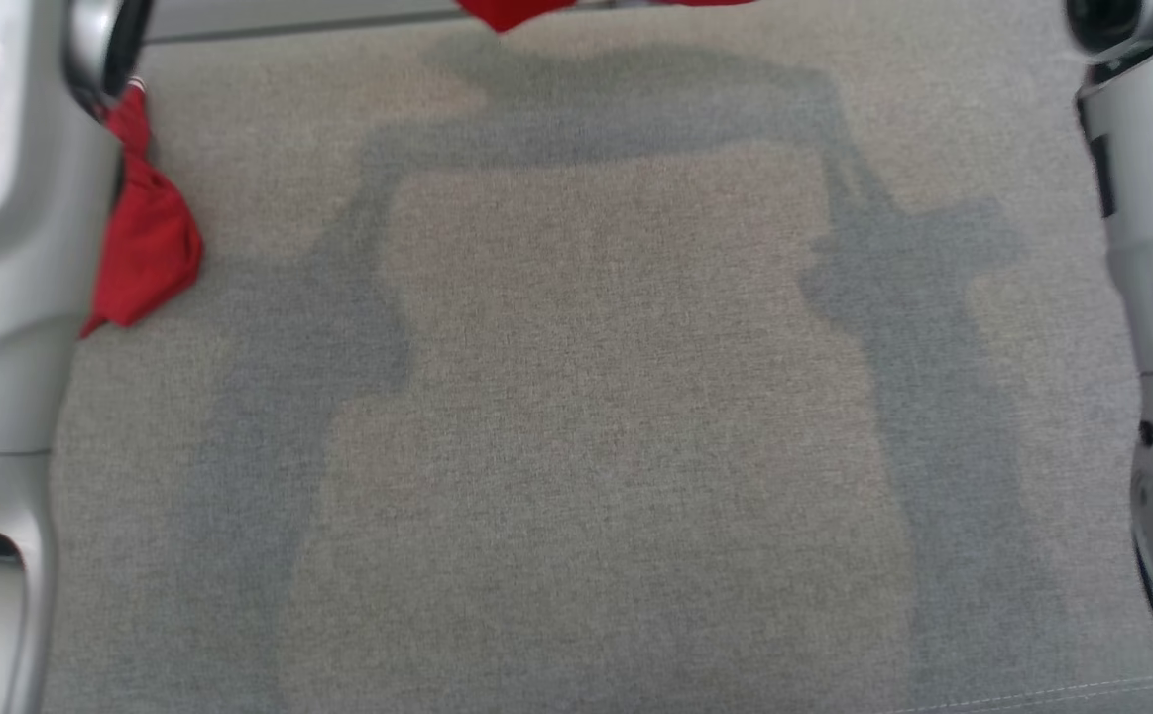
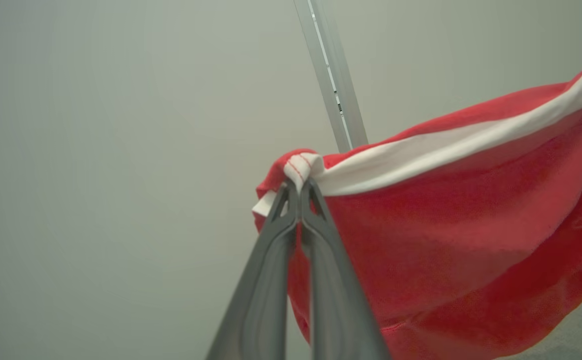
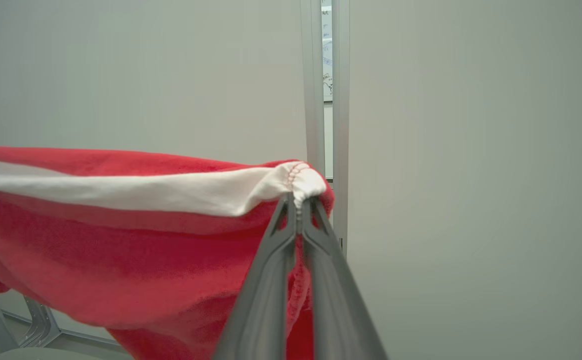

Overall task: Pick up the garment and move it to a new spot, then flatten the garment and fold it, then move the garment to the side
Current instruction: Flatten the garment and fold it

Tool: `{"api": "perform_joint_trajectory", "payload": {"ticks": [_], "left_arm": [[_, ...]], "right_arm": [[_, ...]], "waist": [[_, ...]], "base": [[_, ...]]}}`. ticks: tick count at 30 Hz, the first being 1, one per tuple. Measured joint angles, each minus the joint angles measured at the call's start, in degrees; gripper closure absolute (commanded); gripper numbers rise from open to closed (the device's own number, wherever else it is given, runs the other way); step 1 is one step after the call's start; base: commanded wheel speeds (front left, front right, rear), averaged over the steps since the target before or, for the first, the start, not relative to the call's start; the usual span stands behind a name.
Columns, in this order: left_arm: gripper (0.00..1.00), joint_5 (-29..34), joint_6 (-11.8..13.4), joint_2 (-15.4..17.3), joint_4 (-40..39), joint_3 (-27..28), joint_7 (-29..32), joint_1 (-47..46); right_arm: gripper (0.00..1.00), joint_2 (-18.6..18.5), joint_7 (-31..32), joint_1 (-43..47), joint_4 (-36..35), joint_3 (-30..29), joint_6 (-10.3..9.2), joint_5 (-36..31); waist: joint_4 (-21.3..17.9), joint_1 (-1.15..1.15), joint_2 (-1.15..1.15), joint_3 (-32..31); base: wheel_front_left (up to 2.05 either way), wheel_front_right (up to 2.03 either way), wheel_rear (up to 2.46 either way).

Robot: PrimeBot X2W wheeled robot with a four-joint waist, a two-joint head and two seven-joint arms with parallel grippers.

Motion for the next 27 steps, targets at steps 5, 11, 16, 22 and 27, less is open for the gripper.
{"api": "perform_joint_trajectory", "payload": {"ticks": [5, 11, 16, 22, 27], "left_arm": [[1.0, 0.01, -0.83, -1.93, 5.44, -4.01, -4.67, 5.64], [1.0, -1.82, -1.42, -2.27, 5.0, -8.18, -9.11, 15.46], [1.0, -3.26, -1.57, 0.66, 0.82, -9.31, -10.81, 24.07], [1.0, -5.2, 1.4, 3.43, -5.21, -7.15, -11.79, 35.32], [1.0, -6.2, 5.52, 4.25, -11.6, -5.25, -11.98, 47.05]], "right_arm": [[1.0, 0.14, -4.54, 4.81, 8.72, 5.37, 0.01, 1.82], [1.0, -2.09, -8.4, 13.54, 10.07, 14.39, 0.0, 9.58], [1.0, -6.28, -10.88, 20.66, 4.53, 21.47, 0.01, 16.16], [1.0, -9.89, -12.66, 28.72, -2.14, 25.39, 0.01, 21.28], [1.0, -12.57, -13.39, 37.58, -8.8, 25.39, 0.01, 21.97]], "waist": [[0.66, 0.0, 0.0, 2.4], [1.87, 0.0, 0.0, 3.48], [1.97, 0.0, 0.0, 2.67], [1.85, -0.01, 0.0, 0.88], [2.26, -0.01, 0.0, -1.17]], "base": [[0.0, 0.0, 0.0], [0.0, 0.0, 0.0], [0.0, 0.0, 0.0], [0.0, 0.0, 0.0], [0.0, 0.0, 0.0]]}}
